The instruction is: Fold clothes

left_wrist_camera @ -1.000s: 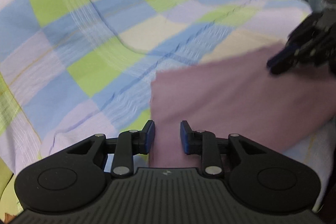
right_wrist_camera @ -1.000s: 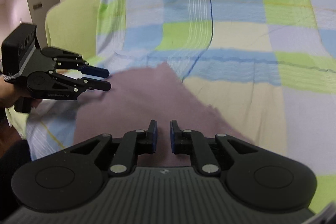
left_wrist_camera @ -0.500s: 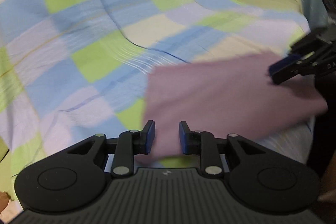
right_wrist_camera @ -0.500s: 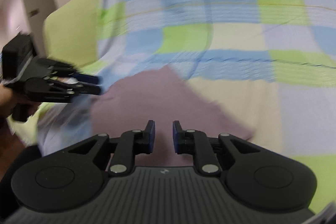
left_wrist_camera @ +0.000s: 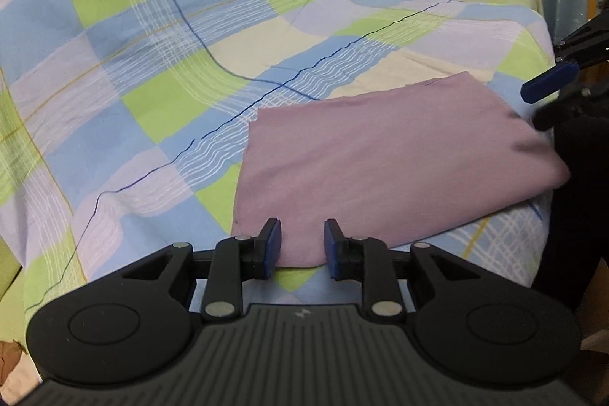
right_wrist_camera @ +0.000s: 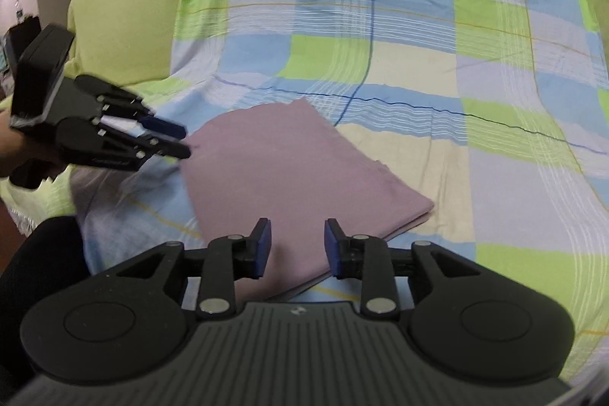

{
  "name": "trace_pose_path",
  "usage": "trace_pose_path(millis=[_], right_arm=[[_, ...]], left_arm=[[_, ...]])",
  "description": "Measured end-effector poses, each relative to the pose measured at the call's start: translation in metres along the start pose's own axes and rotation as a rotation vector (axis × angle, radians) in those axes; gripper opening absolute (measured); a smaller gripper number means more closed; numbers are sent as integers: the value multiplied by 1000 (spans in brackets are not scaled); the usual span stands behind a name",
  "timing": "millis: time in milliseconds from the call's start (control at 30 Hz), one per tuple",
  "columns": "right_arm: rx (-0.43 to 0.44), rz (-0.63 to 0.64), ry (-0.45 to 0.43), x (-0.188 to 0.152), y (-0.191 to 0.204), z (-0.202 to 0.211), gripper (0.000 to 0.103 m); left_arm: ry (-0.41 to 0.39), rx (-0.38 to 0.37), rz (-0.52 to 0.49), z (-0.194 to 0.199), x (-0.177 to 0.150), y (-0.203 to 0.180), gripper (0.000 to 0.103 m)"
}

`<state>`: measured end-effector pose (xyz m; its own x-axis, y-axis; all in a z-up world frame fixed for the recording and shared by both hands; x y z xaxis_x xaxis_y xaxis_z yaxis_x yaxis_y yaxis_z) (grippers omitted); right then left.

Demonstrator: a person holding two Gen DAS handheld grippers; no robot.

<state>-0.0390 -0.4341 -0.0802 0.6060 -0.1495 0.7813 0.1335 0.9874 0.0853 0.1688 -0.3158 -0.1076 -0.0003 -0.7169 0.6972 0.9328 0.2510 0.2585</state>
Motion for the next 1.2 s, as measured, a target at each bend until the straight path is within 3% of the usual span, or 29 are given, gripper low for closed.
trace_pose_path(millis=[133,400,500,667,867,1100,1200], right_arm=[[-18,111,26,-4,25,10,32],[-92,307,90,-14,57,12,40],[-114,414,117,-18,76,-2,43],[-202,612,165,-23,103,-33,42],[-306,884,208,-36,117,-52,30],[-353,934,237,-45,111,-55,30],[-364,927,243,-45,113,-56,30]], left_arm=[[-14,8,-72,11,-1,-6,32],[-38,-2,-466,22,-22,-37,45],[-40,6,-581,15,-29,-47,46],[-86,7,-630,-1,-30,-49,45],[-109,7,-667,-10,-32,-46,46],[-111,66,-933,-17,-41,-48,47],[-112,69,-990,-22,-40,-50,49]])
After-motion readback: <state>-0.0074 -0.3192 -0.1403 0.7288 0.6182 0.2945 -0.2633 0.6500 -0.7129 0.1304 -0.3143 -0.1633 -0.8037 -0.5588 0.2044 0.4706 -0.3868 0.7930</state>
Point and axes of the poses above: each gripper's, at about its wrist camera, not at the fingertips, and z roughly against the way its jaws point, y to its left, x to its top, the point moved 5 cm from there along -z, roughly the way its jaws point, and after that the axes turned 2 degrees about -x, right-handed, at the moved point
